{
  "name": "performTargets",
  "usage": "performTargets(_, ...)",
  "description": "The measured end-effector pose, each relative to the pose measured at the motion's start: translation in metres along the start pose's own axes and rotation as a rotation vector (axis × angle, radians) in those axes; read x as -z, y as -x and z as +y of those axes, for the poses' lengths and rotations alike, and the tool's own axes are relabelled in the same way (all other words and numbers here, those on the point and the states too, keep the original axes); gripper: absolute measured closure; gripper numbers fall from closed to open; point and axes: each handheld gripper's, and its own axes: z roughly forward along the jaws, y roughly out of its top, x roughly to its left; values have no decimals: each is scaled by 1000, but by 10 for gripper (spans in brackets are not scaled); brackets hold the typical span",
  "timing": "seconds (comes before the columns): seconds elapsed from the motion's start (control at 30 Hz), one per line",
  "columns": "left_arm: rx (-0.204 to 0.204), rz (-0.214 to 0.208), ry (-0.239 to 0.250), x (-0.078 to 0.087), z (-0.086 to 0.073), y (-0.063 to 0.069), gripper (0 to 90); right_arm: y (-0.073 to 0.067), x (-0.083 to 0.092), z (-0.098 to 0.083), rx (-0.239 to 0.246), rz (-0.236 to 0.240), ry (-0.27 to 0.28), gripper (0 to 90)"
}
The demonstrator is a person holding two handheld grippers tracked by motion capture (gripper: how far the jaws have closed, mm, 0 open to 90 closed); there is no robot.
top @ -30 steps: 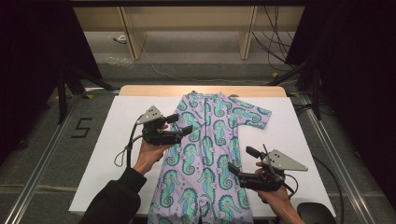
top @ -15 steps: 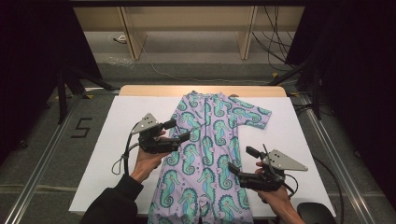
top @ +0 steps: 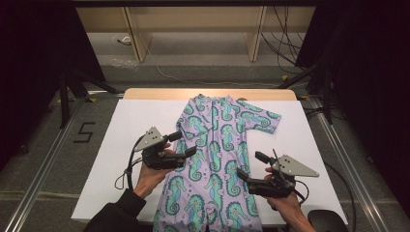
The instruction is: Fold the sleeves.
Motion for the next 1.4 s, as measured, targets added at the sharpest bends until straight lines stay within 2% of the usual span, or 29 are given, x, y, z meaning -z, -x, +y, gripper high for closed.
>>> performTargets(0.17,13,-7,-4,7,-9,5,202,1,0,0,1,-1,2,153)
performTargets(0.57,-17,21,-18,23,-20,14,192,1,0,0,1,-4,2,157)
performTargets(0.7,-1,24,-10,29,-24,14,192,1,0,0,1,-5,2,156)
performTargets(0.97,4,35,-23,41,-35,17,188,2,0,0,6,-12,-1,153)
performTargets(1.03,-4,46,-21,43,-35,17,188,2,0,1,7,-12,-1,153)
performTargets(1.1,9,46,-6,45,-34,16,188,3,0,1,7,-15,-3,152)
performTargets(1.27,9,50,3,46,-34,15,189,5,0,3,7,-19,-3,152)
performTargets(1.4,4,48,3,45,-33,16,189,11,-1,6,25,-42,-6,147)
